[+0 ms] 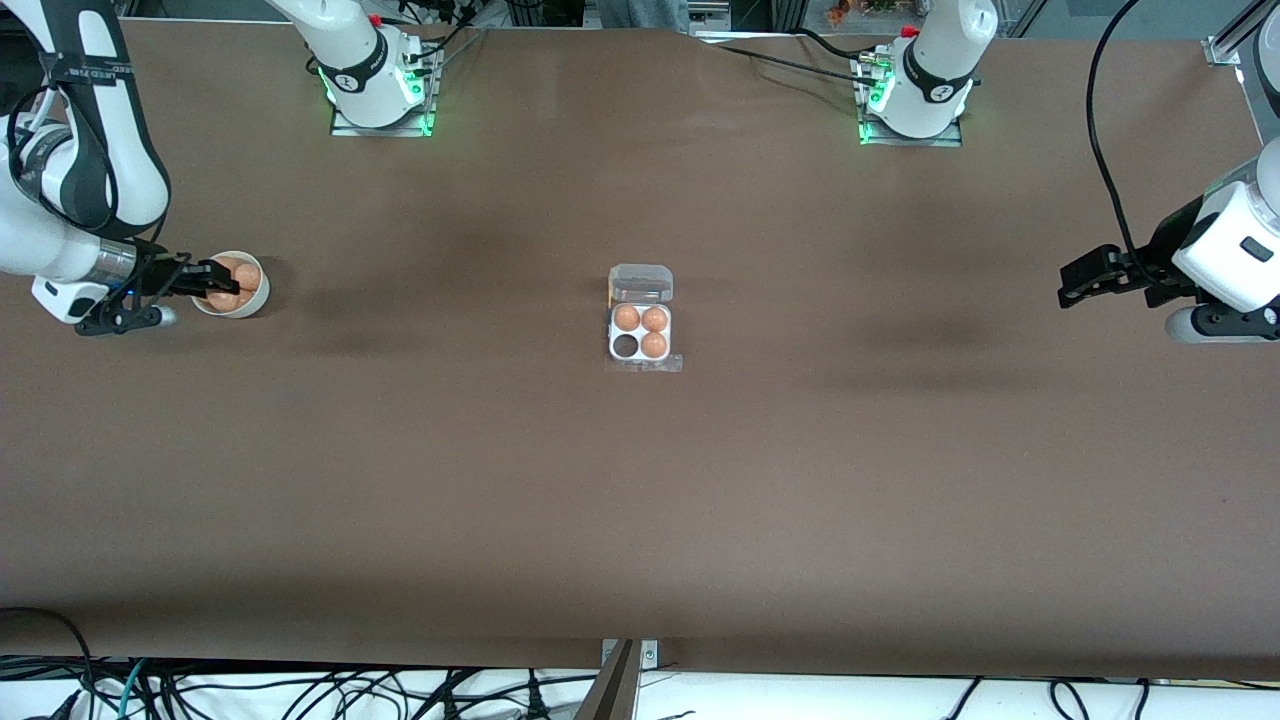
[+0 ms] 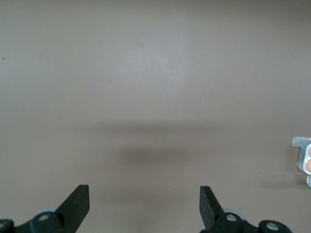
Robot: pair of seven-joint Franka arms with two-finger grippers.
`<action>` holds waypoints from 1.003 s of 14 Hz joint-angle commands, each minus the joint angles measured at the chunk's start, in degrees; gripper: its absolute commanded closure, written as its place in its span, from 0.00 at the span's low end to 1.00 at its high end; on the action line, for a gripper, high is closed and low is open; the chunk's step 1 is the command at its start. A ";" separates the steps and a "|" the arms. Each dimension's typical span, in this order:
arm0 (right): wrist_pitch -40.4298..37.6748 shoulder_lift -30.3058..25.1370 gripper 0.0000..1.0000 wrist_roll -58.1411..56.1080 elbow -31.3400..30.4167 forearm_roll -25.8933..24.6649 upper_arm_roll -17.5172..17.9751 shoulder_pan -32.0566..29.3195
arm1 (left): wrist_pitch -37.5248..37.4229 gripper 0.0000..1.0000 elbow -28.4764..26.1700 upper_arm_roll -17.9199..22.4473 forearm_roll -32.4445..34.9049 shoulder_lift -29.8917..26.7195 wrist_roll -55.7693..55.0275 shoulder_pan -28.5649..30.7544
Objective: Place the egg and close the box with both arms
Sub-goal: 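Carry the egg with the right gripper toward the clear egg box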
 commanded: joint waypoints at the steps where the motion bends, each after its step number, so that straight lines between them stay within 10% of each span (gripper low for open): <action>1: -7.48 3.31 0.64 7.07 7.36 4.91 -0.27 5.23 | -1.28 0.00 1.88 -0.15 -0.75 0.79 0.31 0.16; 14: -11.12 12.20 0.64 24.85 19.78 28.47 4.30 15.43 | -1.28 0.00 1.88 -0.23 -0.84 0.79 0.22 -0.01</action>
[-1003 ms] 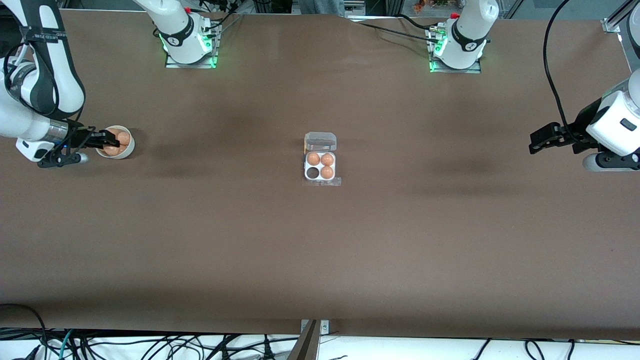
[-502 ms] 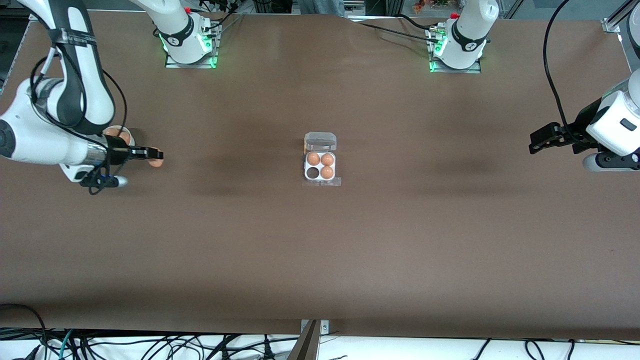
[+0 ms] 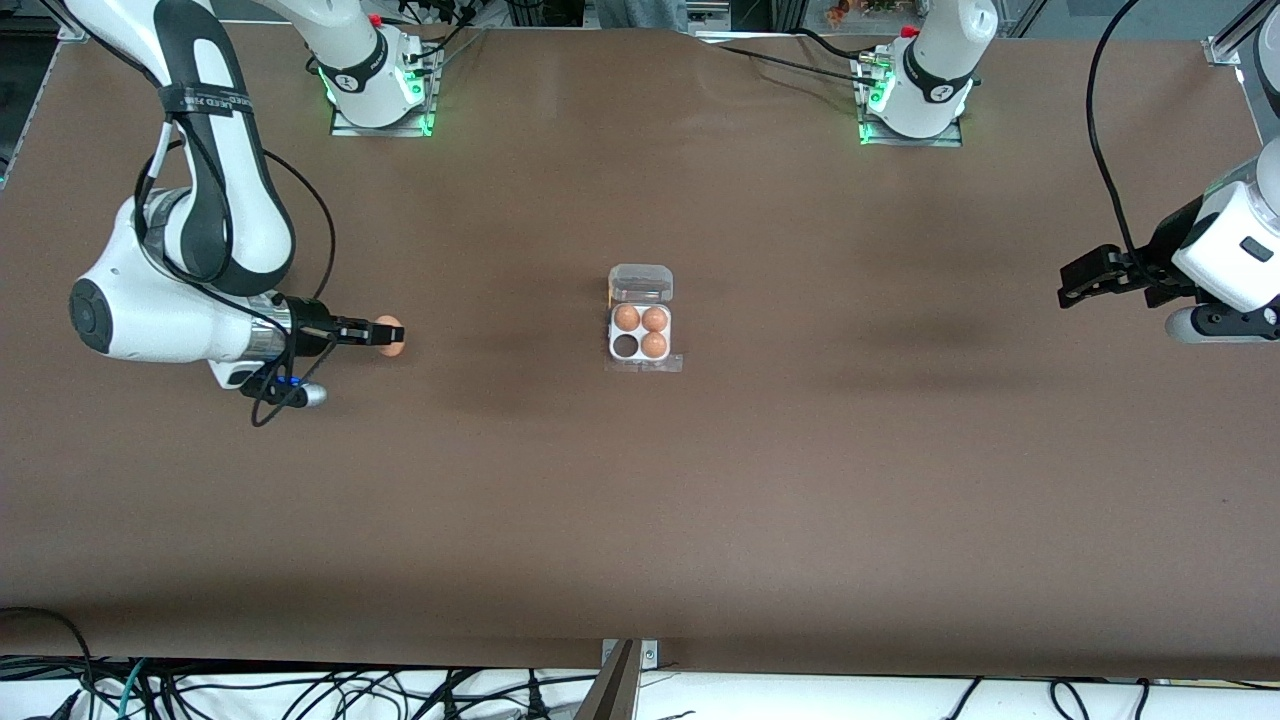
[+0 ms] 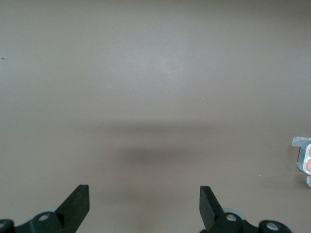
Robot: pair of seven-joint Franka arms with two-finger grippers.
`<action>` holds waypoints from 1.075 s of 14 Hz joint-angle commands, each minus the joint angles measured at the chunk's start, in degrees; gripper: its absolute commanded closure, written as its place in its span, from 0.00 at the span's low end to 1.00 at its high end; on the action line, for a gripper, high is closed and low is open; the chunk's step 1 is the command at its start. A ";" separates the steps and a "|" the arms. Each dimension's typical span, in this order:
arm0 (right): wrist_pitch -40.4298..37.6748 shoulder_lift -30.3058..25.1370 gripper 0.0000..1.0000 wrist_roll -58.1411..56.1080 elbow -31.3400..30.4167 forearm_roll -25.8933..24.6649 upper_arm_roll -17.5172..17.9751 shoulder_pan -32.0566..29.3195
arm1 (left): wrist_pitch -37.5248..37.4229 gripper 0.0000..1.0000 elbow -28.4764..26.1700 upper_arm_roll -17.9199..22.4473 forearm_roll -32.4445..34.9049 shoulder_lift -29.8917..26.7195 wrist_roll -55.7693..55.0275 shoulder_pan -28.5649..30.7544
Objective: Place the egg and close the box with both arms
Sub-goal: 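Carry the egg with the right gripper toward the clear egg box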
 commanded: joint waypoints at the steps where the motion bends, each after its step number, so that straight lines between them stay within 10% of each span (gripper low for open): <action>1: 1.97 0.32 0.64 0.39 1.29 3.62 3.03 -0.21 | -1.20 0.00 1.87 -0.20 -0.84 0.79 0.30 0.00; 6: 11.28 0.41 0.64 -8.80 0.33 5.37 8.84 -0.83 | -1.28 0.00 1.78 -0.20 -0.93 0.79 0.22 -0.09; 15: 17.72 4.44 0.64 -61.32 -3.46 31.28 10.78 1.80 | -1.28 0.00 1.78 -0.46 -0.93 0.79 0.22 -0.26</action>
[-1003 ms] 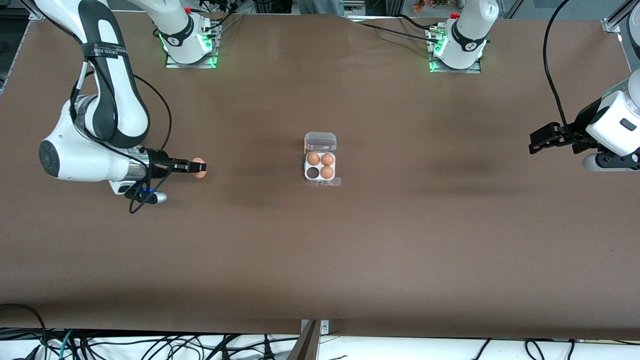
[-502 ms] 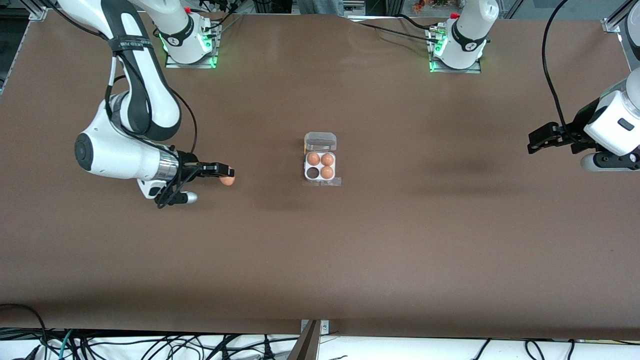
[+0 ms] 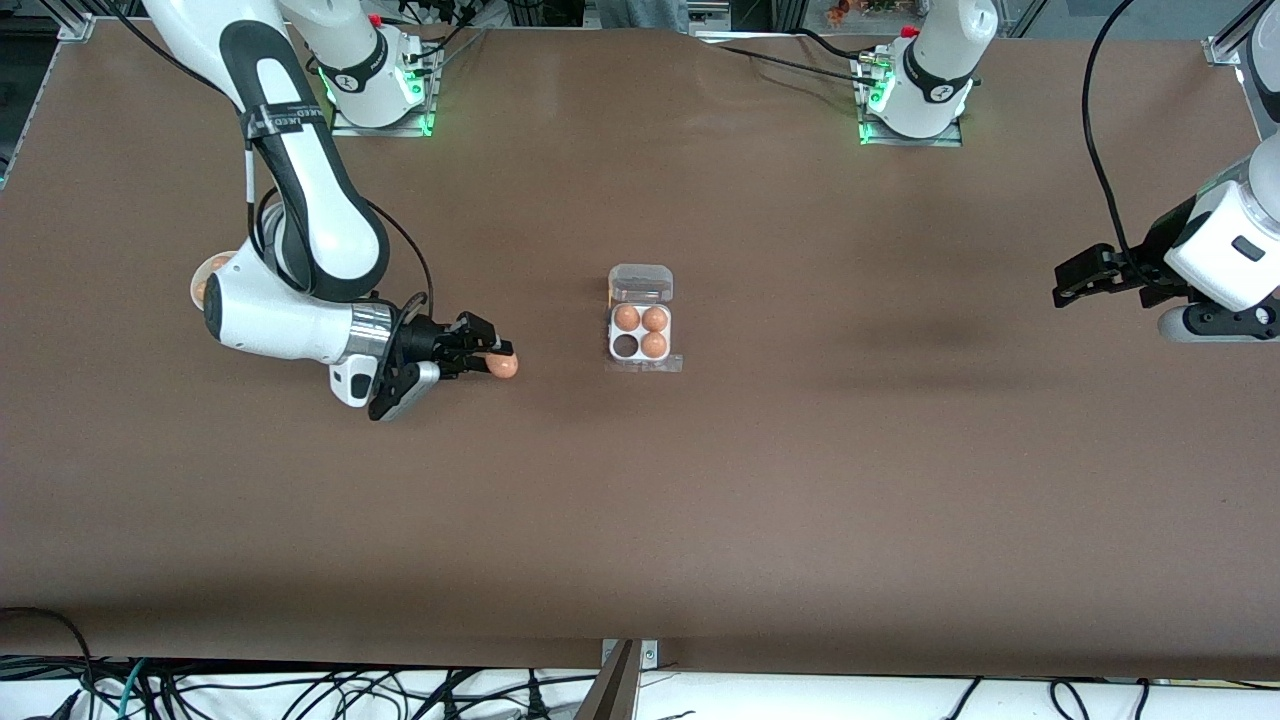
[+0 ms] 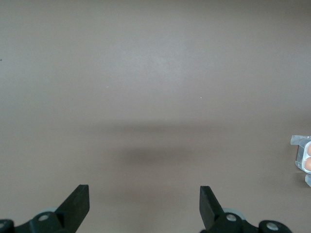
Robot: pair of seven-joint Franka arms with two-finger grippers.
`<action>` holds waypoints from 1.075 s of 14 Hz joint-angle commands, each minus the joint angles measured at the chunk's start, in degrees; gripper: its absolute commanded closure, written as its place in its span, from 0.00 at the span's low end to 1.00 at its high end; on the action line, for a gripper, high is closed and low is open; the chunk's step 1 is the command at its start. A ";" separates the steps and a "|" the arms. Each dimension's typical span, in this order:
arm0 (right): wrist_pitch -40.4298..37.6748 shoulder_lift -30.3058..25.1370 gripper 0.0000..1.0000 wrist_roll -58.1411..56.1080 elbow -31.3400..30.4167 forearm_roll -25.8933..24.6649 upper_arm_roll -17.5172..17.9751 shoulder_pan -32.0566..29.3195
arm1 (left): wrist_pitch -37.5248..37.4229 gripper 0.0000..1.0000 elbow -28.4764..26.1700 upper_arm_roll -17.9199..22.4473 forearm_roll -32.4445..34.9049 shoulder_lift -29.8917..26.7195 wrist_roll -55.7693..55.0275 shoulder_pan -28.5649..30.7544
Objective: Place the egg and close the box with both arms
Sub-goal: 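Carry the egg with the right gripper toward the clear egg box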
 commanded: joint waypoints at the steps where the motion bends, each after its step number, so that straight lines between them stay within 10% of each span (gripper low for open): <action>1: 0.23 1.70 0.64 -19.90 -0.59 8.27 0.17 1.62 | -1.28 0.00 1.78 -0.05 -0.93 0.77 0.22 -0.02; 7: -2.58 7.41 0.64 -53.95 -0.42 22.86 0.17 4.70 | -1.19 0.00 1.87 0.03 -0.84 0.77 0.22 0.06; 15: -1.97 11.81 0.64 -63.91 1.68 30.17 0.79 9.27 | -1.19 0.00 1.87 0.03 -0.84 0.77 0.22 0.06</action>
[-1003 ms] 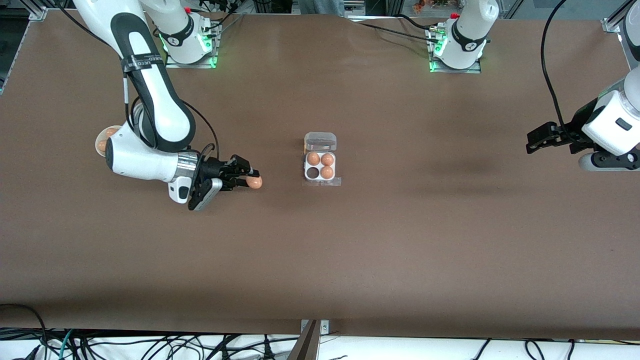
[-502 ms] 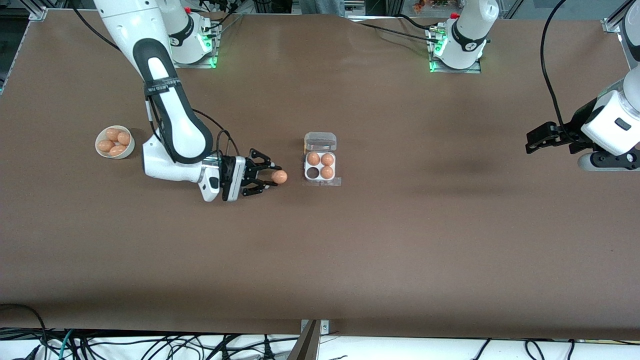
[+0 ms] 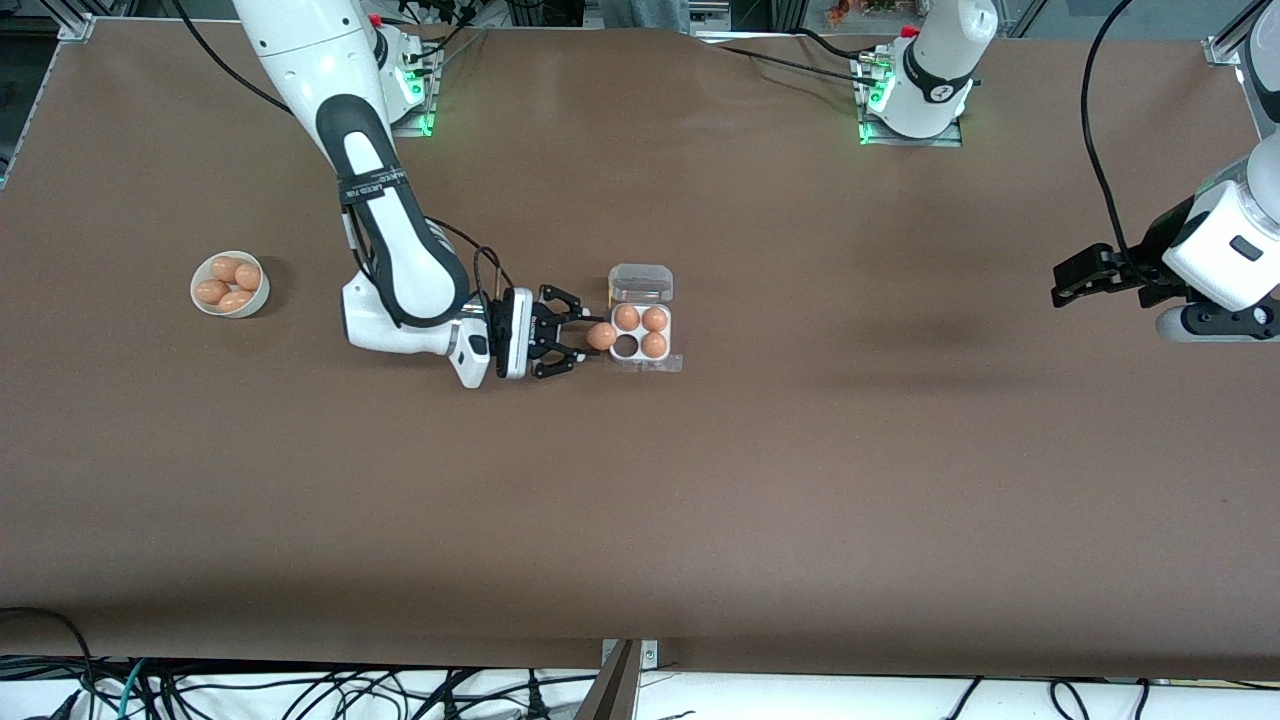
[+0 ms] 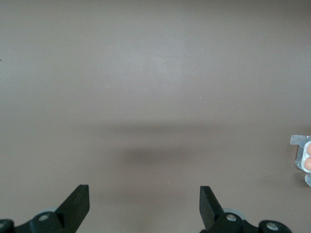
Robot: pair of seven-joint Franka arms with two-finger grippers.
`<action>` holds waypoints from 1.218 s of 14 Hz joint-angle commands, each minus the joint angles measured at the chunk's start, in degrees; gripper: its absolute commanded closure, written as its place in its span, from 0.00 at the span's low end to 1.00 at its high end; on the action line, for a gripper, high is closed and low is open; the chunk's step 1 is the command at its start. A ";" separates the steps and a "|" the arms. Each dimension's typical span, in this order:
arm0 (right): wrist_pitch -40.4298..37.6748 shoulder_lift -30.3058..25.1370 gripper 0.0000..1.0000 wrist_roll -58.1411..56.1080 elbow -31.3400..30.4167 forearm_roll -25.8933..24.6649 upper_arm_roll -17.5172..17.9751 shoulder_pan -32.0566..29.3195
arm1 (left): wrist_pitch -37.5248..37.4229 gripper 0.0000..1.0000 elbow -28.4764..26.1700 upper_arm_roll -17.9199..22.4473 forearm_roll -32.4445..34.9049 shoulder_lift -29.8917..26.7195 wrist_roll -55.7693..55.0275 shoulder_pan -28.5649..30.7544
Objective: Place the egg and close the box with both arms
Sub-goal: 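Lower the egg into the empty box slot and open the right gripper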
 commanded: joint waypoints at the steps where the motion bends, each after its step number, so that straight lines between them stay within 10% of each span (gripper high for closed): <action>1: -0.06 3.05 0.64 -6.09 2.54 3.96 -0.03 0.52 | -1.19 0.00 1.86 0.11 -0.84 0.77 0.22 0.04; 17: -0.15 7.28 0.64 -10.25 6.15 7.40 -0.03 3.25 | -1.19 0.00 1.86 0.11 -0.84 0.77 0.31 0.22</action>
